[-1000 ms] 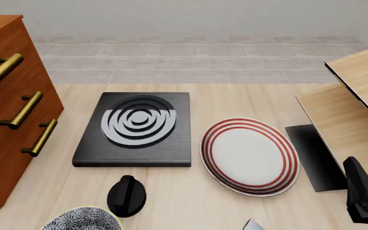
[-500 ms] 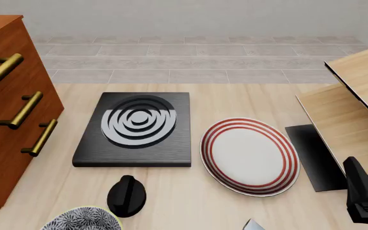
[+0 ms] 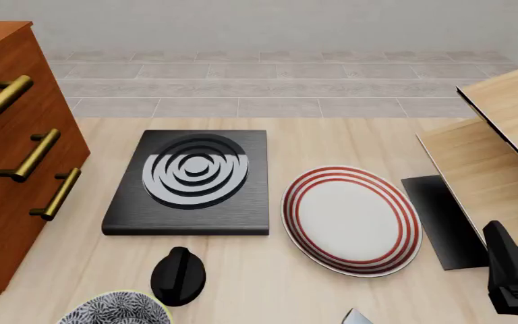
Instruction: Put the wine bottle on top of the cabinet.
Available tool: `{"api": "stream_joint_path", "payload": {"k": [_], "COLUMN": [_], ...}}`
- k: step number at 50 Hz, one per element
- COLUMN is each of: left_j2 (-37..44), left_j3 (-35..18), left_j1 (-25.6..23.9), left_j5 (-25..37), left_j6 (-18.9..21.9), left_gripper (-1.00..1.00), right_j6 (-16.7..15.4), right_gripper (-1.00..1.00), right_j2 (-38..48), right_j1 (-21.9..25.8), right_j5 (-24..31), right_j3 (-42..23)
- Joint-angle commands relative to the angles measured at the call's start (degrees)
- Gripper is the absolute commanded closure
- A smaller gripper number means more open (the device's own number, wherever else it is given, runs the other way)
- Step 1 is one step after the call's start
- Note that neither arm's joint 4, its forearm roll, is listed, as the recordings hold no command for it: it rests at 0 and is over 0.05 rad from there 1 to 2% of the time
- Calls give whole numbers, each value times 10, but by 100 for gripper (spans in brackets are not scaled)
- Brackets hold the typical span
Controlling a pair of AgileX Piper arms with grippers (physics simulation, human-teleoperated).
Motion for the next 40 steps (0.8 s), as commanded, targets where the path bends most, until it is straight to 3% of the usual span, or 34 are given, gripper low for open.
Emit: {"api": "stream_joint_path", "payload": {"k": [1,21,40], "left_j2": [-32,-78,-135], "left_j3": [-35,-93,-103], "left_j1": [-13,-25,-54], "left_j5": [42,109,165], "left_j6": [0,0,-11], "left_gripper": [-100,-100,-100], "right_j6": [0,0,0], "right_gripper": [-100,-100,-100], "right_j2": [0,0,0], "right_j1": [0,0,0], "right_j5": [0,0,0], "right_j3": [0,0,0]}}
